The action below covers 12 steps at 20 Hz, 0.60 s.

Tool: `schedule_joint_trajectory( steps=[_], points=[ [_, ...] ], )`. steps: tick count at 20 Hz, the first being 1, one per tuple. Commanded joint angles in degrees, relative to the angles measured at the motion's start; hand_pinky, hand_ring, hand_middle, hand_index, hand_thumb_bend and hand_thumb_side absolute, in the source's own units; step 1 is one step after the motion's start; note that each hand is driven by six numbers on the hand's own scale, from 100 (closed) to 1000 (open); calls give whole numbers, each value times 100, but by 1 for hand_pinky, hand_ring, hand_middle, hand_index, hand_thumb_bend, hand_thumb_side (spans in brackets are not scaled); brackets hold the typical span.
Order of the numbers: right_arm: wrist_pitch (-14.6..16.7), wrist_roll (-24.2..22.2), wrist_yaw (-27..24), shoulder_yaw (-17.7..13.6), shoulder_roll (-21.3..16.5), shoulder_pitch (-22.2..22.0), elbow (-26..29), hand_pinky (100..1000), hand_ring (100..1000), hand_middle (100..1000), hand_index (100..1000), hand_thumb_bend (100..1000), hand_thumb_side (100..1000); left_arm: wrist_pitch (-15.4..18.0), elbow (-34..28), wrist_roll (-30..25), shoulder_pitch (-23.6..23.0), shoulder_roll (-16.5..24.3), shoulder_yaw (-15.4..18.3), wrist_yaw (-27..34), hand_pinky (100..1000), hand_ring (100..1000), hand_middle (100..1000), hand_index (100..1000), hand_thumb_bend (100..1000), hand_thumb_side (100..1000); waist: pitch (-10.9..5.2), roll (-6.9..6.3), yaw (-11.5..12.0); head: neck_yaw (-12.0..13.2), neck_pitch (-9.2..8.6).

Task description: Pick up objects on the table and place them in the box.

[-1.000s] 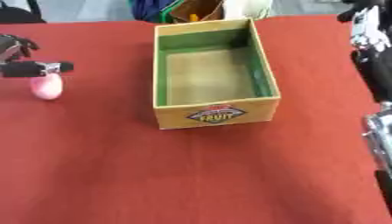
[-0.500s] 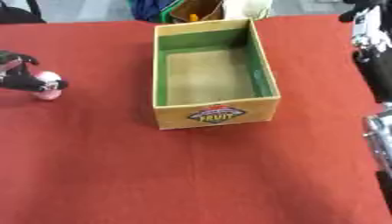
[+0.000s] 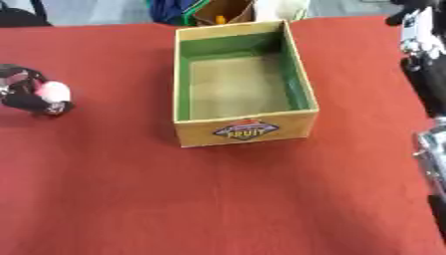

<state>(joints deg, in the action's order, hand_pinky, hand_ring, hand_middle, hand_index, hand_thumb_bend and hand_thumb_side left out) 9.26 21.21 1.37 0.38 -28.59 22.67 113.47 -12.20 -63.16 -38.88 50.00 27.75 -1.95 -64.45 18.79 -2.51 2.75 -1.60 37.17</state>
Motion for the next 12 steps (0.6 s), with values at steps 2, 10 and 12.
schedule_joint_trajectory(
  steps=[2, 10, 12],
  points=[
    [-12, 22, -18, -33, -86, 50, 112, 536, 644, 582, 784, 100, 516, 28, -38, -18, 88, 149, 60, -7, 526, 651, 615, 852, 328, 586, -101, 0, -8, 22, -57],
    [-33, 23, -24, -36, -80, 40, 112, 536, 644, 582, 785, 100, 517, -49, -73, 92, 84, 150, 76, 43, 516, 621, 573, 778, 153, 542, -112, 0, -5, 26, -56],
    [-35, 22, -25, -38, -81, 42, 112, 536, 644, 582, 785, 100, 517, -68, -107, 141, 84, 155, 70, 85, 513, 612, 569, 753, 100, 505, -115, 1, -2, 21, -54]
  ],
)
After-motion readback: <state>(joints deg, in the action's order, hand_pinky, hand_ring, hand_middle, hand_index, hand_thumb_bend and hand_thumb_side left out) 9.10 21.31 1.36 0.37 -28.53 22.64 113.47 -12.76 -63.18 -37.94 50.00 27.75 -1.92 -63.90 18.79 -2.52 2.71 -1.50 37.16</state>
